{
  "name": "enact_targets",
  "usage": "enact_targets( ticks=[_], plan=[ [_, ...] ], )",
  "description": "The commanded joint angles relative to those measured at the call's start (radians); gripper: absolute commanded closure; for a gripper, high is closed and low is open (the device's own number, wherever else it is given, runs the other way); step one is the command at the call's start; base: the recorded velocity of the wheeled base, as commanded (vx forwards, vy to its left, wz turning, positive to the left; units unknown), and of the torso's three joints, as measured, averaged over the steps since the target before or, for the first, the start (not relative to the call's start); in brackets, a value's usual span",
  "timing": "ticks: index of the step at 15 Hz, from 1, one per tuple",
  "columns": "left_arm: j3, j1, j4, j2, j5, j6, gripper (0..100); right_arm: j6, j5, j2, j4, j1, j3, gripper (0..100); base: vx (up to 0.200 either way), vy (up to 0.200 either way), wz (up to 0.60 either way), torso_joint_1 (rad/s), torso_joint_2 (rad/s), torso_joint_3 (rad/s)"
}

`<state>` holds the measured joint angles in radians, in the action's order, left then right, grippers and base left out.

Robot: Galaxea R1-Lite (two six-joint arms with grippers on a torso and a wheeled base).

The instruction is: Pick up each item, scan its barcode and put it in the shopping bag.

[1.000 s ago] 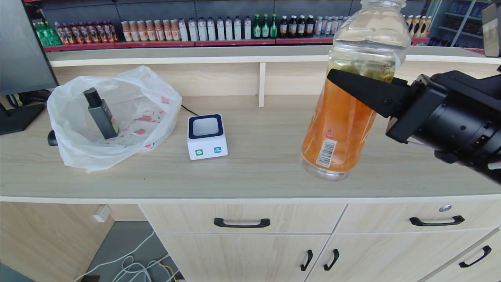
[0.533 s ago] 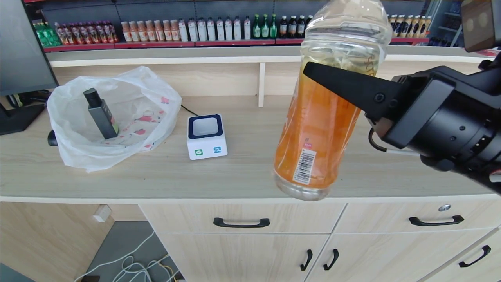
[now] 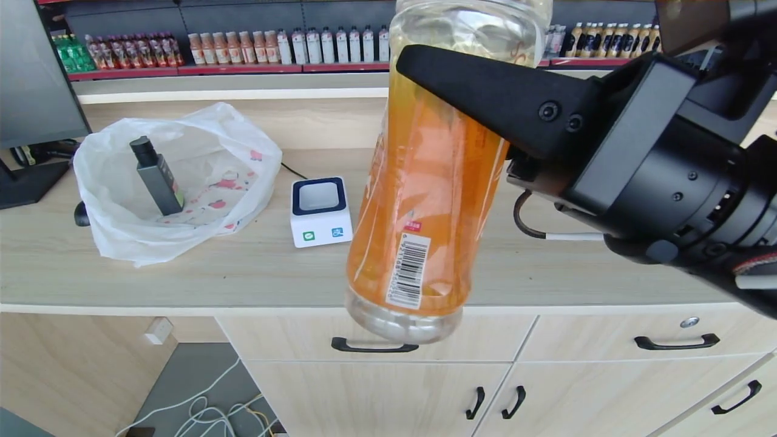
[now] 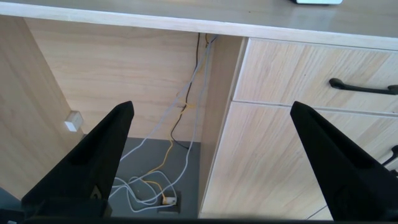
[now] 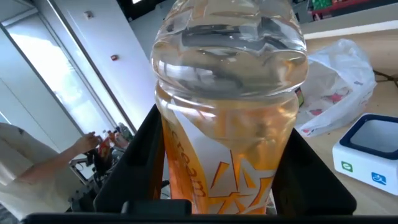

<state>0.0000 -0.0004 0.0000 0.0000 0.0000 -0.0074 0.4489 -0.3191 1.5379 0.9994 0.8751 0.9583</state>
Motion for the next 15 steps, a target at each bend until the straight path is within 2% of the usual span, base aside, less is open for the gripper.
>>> enact_targets(
  ticks=[1,15],
  plan=[
    [0.000,0.000,-0.002,0.000,0.000,0.000,0,0.011,-0.001,0.011,0.001,0.004,-0.004,100,0.000,0.000,0.00,0.000,0.00,0.000],
    [0.000,-0.001,0.000,0.000,0.000,0.000,0,0.014,-0.001,0.004,0.013,0.005,-0.009,100,0.000,0.000,0.00,0.000,0.00,0.000]
  ],
)
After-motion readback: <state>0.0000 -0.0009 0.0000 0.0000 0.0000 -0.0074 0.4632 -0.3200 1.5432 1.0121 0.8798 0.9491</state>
